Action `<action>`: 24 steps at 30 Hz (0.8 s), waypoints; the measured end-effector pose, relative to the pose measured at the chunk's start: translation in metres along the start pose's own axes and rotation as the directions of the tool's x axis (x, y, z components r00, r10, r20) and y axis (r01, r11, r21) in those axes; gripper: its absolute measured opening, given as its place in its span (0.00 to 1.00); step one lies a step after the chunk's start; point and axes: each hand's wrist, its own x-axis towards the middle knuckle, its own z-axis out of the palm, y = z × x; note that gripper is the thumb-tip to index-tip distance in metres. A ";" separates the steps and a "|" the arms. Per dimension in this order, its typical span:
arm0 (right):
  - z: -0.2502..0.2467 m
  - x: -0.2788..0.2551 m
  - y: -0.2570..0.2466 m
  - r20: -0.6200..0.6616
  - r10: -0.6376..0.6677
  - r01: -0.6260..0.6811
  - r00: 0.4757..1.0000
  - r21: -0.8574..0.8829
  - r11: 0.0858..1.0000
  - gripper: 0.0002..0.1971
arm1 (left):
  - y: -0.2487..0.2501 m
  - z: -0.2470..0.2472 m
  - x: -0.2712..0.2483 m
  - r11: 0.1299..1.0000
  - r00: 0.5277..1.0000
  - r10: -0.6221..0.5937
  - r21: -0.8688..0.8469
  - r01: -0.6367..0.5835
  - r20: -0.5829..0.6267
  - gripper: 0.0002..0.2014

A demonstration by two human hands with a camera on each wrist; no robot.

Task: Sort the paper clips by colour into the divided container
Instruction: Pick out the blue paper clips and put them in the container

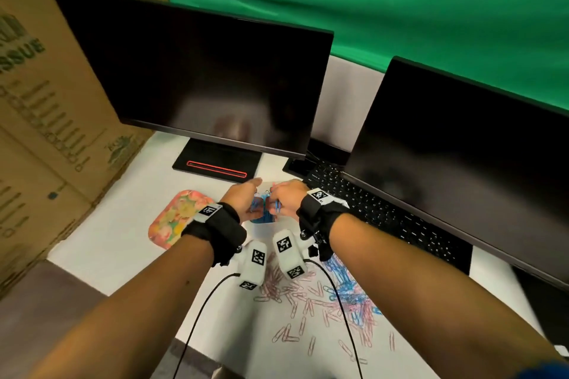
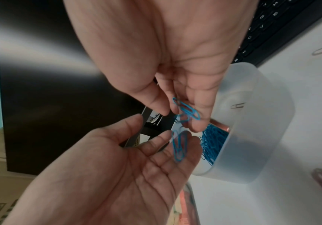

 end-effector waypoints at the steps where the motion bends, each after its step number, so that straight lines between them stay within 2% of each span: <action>1: -0.003 0.005 0.002 -0.009 0.019 -0.019 1.000 0.016 1.000 0.12 | 0.000 0.000 0.002 1.000 1.000 0.000 0.019 0.000 -0.006 0.16; 2: -0.003 0.004 0.001 0.024 0.031 -0.032 0.999 0.036 0.999 0.12 | 0.000 0.001 0.004 0.999 1.000 -0.002 0.044 0.002 -0.012 0.17; 4: -0.009 0.001 0.000 0.046 0.023 -0.022 0.999 -0.013 1.000 0.08 | 0.000 0.002 0.005 0.993 1.000 0.014 0.121 -0.011 -0.022 0.16; 7: -0.021 -0.011 -0.001 0.059 -0.040 0.040 0.997 0.011 0.999 0.10 | -0.002 0.005 0.006 0.979 0.998 0.067 0.196 -0.062 -0.019 0.16; 10: -0.052 -0.021 0.010 0.061 -0.054 0.053 0.997 0.017 0.998 0.10 | -0.010 0.012 -0.001 0.937 0.977 0.212 0.283 -0.206 0.009 0.11; 12: -0.079 -0.034 0.028 0.019 -0.077 0.079 0.997 -0.109 0.991 0.09 | -0.021 0.018 -0.009 0.867 0.937 0.333 0.358 -0.347 0.101 0.04; 15: -0.123 -0.054 0.070 -0.080 -0.126 0.087 0.989 -0.381 0.920 0.11 | -0.045 0.032 -0.020 0.700 0.875 0.398 0.526 -0.483 0.274 0.07; 19: -0.167 -0.077 0.130 -0.226 -0.134 -0.029 0.965 -0.599 0.800 0.11 | -0.086 0.064 -0.032 0.501 0.820 0.333 0.650 -0.571 0.465 0.08; 24: -0.190 -0.105 0.176 -0.252 -0.136 -0.096 0.958 -0.730 0.677 0.15 | -0.133 0.094 -0.035 0.318 0.807 0.216 0.743 -0.590 0.549 0.07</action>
